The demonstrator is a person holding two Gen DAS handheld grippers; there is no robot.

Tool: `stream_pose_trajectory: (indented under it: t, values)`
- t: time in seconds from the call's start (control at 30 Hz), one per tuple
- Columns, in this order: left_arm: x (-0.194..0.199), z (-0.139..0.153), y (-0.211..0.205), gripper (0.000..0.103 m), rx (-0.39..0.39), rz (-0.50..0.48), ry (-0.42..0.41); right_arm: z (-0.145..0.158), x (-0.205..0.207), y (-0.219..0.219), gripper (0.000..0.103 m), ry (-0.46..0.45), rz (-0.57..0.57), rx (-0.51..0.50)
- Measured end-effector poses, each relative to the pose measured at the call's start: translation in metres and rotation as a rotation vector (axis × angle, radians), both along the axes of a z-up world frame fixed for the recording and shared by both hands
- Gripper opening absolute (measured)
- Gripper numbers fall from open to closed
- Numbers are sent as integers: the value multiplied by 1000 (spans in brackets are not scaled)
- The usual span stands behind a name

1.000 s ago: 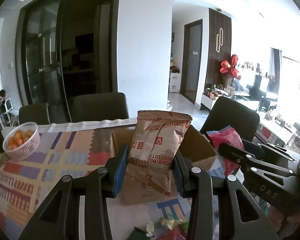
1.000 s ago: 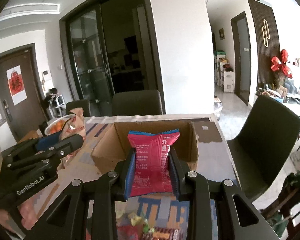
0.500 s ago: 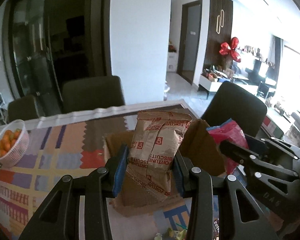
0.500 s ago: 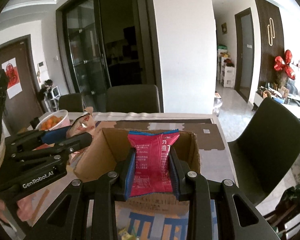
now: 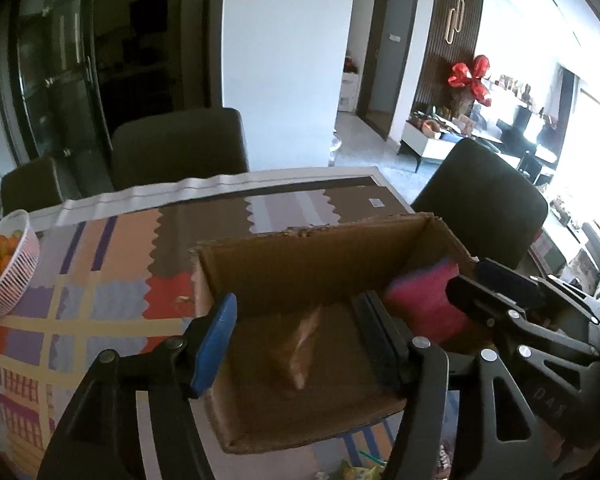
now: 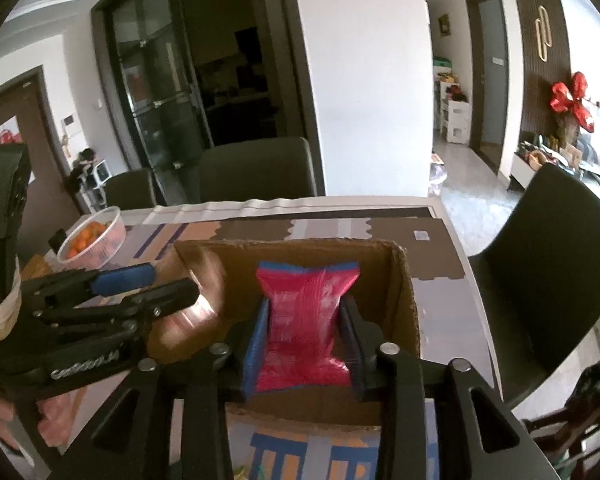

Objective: Organize snacks
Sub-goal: 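Carry both packets into the cardboard box and open both tools, then move both tools back toward the snack pile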

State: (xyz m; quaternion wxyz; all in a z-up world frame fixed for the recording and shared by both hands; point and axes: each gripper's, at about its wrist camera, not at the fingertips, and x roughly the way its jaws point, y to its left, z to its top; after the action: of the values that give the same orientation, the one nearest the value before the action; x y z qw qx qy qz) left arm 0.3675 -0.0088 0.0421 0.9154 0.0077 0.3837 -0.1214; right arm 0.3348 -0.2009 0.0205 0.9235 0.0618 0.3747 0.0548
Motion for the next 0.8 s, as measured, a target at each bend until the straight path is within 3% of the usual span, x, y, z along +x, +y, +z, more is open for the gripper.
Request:
stream_pose_trajectory:
  t: [0.1, 0.8]
  values:
    - [-8, 4, 1, 69, 13, -1, -14, -1, -5, -2, 44, -5, -11, -11]
    - [-126, 28, 5, 72, 80, -26, -151, 25, -102, 15, 44, -91, 73, 3]
